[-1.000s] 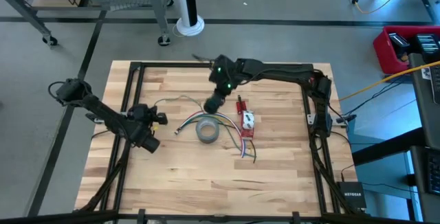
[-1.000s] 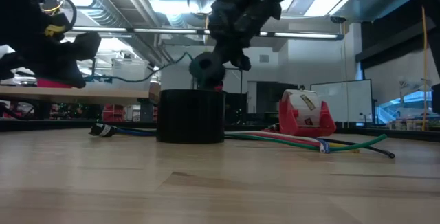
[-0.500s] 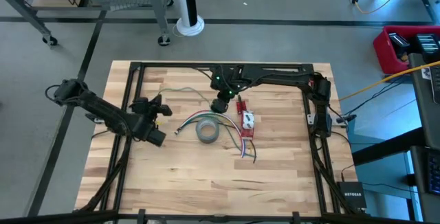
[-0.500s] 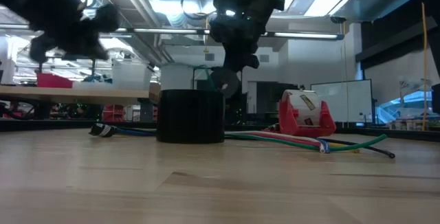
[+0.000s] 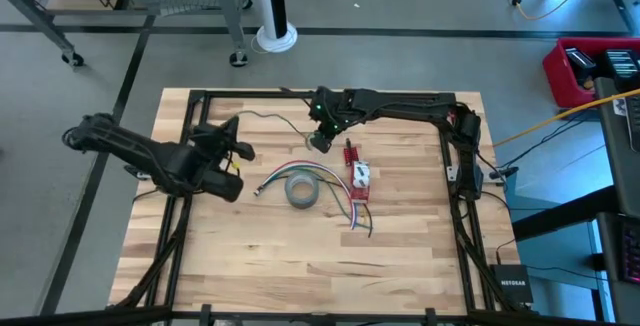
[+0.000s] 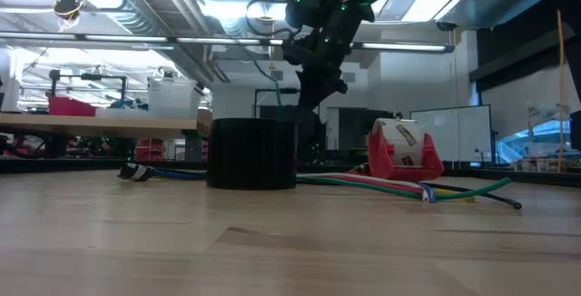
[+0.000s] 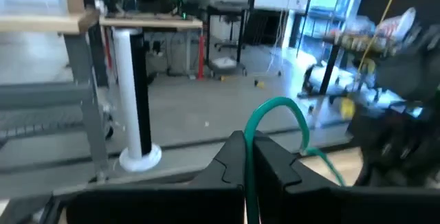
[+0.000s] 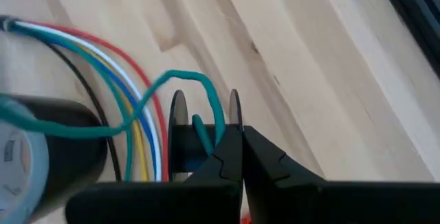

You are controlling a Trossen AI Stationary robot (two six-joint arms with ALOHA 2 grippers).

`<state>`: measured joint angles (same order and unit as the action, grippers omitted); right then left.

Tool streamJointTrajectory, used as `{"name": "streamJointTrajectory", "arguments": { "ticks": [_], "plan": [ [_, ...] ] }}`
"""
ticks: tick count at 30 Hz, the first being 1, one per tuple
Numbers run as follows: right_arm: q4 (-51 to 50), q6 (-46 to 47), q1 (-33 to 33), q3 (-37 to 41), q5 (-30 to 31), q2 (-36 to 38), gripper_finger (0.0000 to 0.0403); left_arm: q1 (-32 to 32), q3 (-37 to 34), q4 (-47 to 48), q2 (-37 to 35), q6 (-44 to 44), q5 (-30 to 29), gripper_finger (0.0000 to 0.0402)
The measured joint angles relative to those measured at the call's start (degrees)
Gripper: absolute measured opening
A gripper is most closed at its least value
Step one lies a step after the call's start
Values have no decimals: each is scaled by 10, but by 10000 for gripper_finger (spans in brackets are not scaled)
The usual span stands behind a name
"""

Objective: Coil cords
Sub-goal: Uncoil the green wire from the black spool

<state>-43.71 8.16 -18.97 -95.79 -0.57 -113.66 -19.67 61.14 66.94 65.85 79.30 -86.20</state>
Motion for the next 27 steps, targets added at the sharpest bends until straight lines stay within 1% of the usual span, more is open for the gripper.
{"name": "streamJointTrajectory", "arguments": {
  "ticks": [2,4,8,11,14,18,21,25,27],
  "plan": [
    [19,6,-4,-1,0,-4,1,-6,19,-18,-2,-42,-6,0],
    [22,7,-10,0,0,-8,1,-14,29,-61,-2,-99,-7,0],
    [57,10,-22,0,0,-20,1,-33,31,-191,-1,-232,0,0],
    [108,33,-34,0,-1,-26,1,-50,31,-294,3,-327,12,0],
    [159,48,-45,0,-5,-27,1,-66,31,-379,12,-404,32,0],
    [219,71,-61,0,-5,-26,1,-83,31,-466,31,-472,66,0],
    [246,84,-72,0,-12,-26,1,-91,31,-525,54,-517,104,0],
    [253,110,-85,0,-26,-26,1,-101,31,-579,88,-559,151,0],
    [271,120,-92,0,-28,-26,1,-105,31,-592,107,-564,169,0]
  ]
}}
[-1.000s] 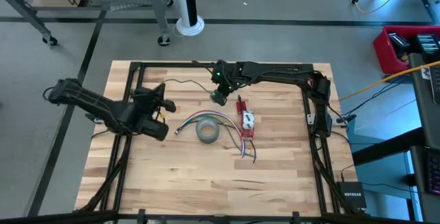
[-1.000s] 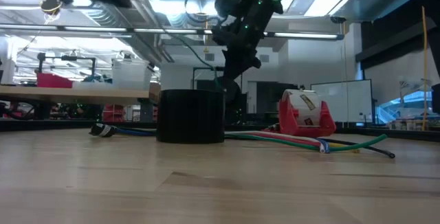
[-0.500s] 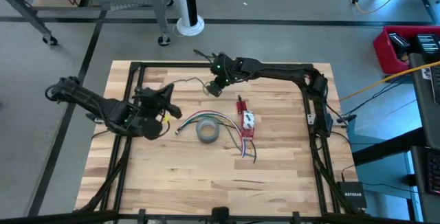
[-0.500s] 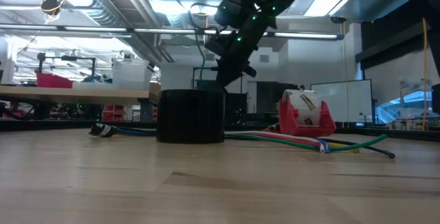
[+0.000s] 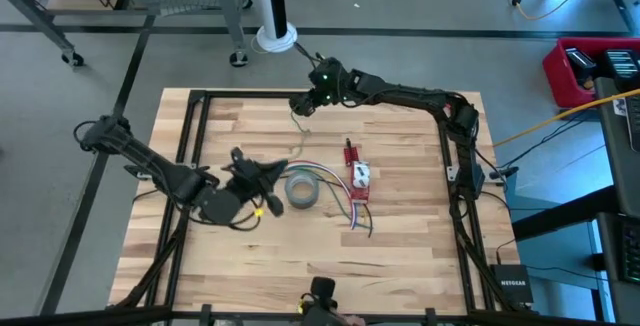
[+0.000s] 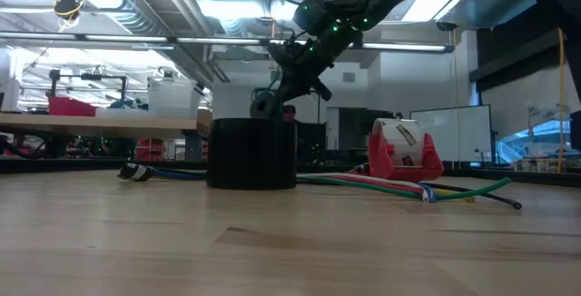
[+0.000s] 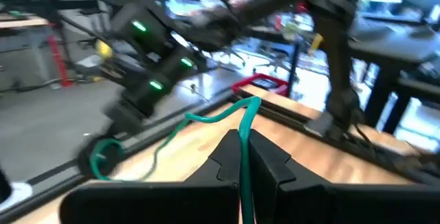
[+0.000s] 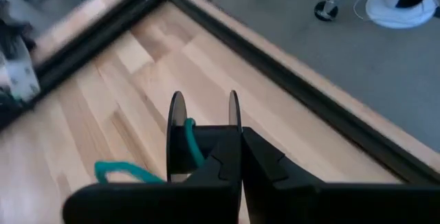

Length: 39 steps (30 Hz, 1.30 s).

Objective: Coil cords
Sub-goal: Uncoil the green wire from the black spool

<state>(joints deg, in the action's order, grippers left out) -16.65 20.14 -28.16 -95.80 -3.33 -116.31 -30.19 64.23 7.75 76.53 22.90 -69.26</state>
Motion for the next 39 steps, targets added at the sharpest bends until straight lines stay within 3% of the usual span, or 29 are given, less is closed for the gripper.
{"name": "streamJointTrajectory", "arguments": {
  "ticks": [10,13,20,25,29,31,34,39],
  "plan": [
    [76,54,-20,0,-33,0,1,-32,0,-1,77,87,37,0],
    [92,68,-22,-6,-38,0,1,-43,0,40,91,158,55,0],
    [82,88,-23,-46,-102,0,1,-81,0,329,116,530,59,0],
    [1,82,-23,-81,-159,0,1,-113,0,575,142,821,62,0],
    [-67,80,-24,-99,-221,0,1,-131,-1,723,182,1000,125,0],
    [-91,79,-24,-107,-251,1,1,-136,-12,739,205,1049,165,0],
    [-121,79,-24,-111,-298,1,1,-143,-38,687,225,1057,220,0],
    [-155,81,-23,-112,-364,1,1,-151,-93,643,228,1072,239,0]
  ]
}}
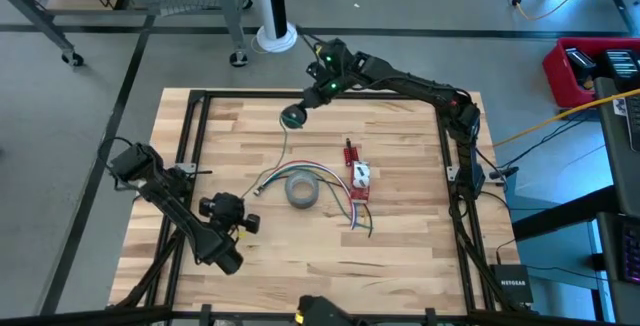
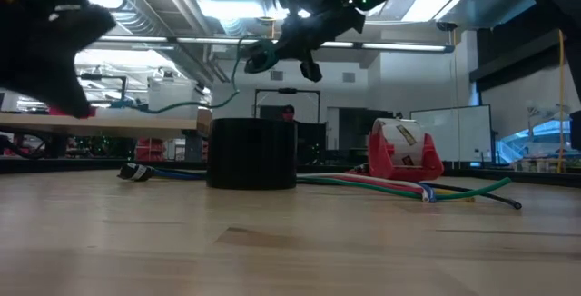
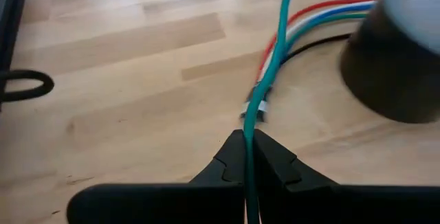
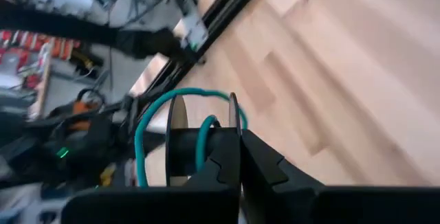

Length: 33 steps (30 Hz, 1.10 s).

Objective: Coil cords
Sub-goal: Uncoil the green wire from the black spool

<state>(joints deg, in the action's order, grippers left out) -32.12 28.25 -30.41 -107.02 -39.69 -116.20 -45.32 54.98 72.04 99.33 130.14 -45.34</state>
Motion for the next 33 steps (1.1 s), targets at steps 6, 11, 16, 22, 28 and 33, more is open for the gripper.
{"name": "streamJointTrajectory", "arguments": {
  "ticks": [6,11,16,22,28,33],
  "plan": [
    [-53,-4,5,0,-49,0,1,-6,-78,-26,-54,2,2,0],
    [-85,-20,15,0,-50,0,1,-12,-142,-27,-127,4,-2,0],
    [-99,-32,24,0,-54,1,1,-17,-187,-31,-194,-5,-28,0],
    [-93,-36,27,0,-33,12,1,-32,-187,-45,-205,15,-31,0],
    [-101,-77,27,0,161,17,1,-37,-186,-52,-203,29,-92,0],
    [-104,-93,27,0,258,17,1,-37,-186,-70,-203,15,-95,6]
  ]
}}
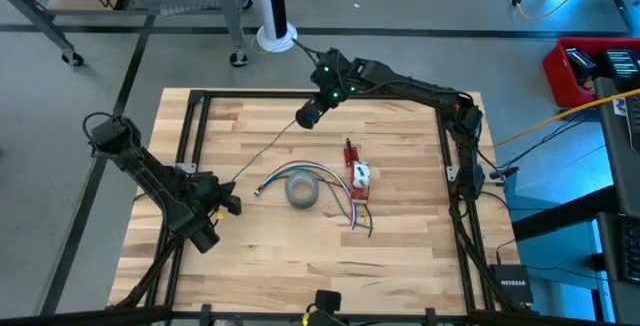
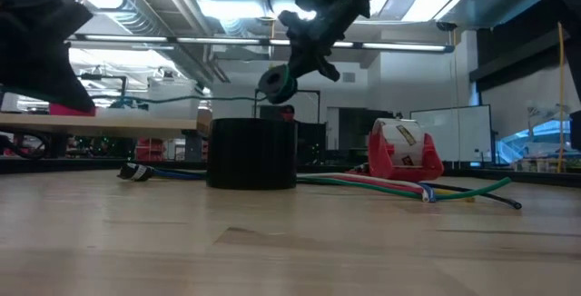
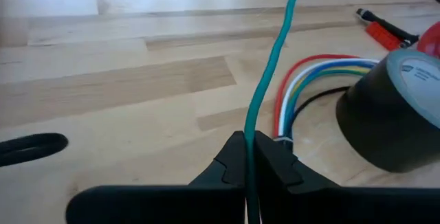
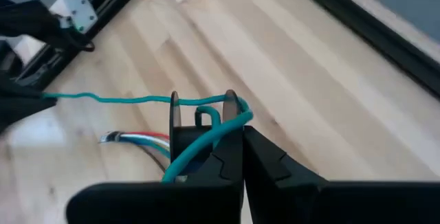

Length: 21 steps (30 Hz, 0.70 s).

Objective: Coil cords
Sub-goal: Uncoil the green wire from the black spool

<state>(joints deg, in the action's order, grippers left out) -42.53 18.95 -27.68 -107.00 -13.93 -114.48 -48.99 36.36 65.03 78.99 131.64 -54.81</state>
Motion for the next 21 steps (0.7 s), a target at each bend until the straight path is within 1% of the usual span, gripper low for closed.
{"name": "streamJointTrajectory", "arguments": {
  "ticks": [2,6,10,13,16,19,21],
  "plan": [
    [0,-1,0,0,6,0,1,2,0,-16,-1,-20,-1,15],
    [0,-2,0,0,-3,0,1,4,0,-56,-2,-65,-9,35],
    [-1,-1,0,0,-2,0,1,4,0,-109,-6,-118,-65,61],
    [-4,-2,-1,0,-3,0,1,9,0,-145,-11,-152,-106,89],
    [-17,-2,-1,0,-8,0,1,19,0,-152,-11,-145,-146,114],
    [-19,-2,-1,0,-28,0,1,41,0,-153,-11,-139,-179,124],
    [-14,-2,0,0,-37,0,1,67,0,-166,-11,-166,-199,126]
  ]
}}
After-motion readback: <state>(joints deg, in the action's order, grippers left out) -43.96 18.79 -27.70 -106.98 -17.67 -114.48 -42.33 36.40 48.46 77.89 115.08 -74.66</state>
